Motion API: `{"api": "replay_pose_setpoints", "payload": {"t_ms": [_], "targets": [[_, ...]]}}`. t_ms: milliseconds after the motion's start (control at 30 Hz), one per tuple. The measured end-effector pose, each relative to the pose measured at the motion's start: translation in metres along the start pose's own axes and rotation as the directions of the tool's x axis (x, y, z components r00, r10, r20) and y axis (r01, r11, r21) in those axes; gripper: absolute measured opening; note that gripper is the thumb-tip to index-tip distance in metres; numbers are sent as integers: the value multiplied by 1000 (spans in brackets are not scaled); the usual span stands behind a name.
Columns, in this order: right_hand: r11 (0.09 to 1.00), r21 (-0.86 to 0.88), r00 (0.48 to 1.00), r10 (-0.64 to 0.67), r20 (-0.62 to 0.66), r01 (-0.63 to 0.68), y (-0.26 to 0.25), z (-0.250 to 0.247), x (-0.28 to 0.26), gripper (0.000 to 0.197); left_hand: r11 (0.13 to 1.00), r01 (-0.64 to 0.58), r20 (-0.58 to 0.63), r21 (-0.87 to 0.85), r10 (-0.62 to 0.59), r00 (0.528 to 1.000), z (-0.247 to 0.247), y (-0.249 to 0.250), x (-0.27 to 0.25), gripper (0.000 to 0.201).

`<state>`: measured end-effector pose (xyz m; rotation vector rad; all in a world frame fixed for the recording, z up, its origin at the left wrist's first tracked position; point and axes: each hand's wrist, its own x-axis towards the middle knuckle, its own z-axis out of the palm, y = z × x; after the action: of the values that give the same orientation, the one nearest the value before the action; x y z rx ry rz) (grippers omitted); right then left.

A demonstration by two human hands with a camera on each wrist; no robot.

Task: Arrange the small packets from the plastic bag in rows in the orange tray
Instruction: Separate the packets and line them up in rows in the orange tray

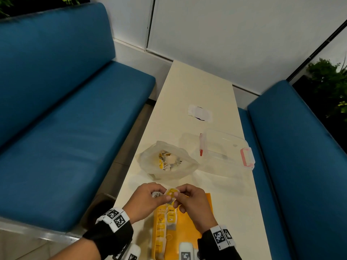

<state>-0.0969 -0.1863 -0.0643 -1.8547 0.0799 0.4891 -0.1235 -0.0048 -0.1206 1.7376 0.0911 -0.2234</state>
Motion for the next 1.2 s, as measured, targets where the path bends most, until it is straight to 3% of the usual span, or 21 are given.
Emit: {"api": "replay_pose_setpoints", "payload": {"t_ms": [133,233,433,667,1200], "targets": [[1000,25,1000,-4,-19,5,5,-5,0,5,995,22,-20,93,-20,1000,-3,-6,0,11],[998,-56,1000,16,-16,-16,16,-12,-1,5,990,40,-50,132,-33,998,-6,-11,0,9],[944,-267,971,223,81,-195,55,-19,-10,6,980,92,-56,178,-83,995,-7,-21,-3,16],[894,-334,936,342,77,-299,80,-8,-13,6,968,125,-45,219,-118,992,-4,-28,-7,25],[858,-424,957,255,-138,-289,92,16,1,8,965,152,-15,215,-152,988,-5,-20,-9,25]]}}
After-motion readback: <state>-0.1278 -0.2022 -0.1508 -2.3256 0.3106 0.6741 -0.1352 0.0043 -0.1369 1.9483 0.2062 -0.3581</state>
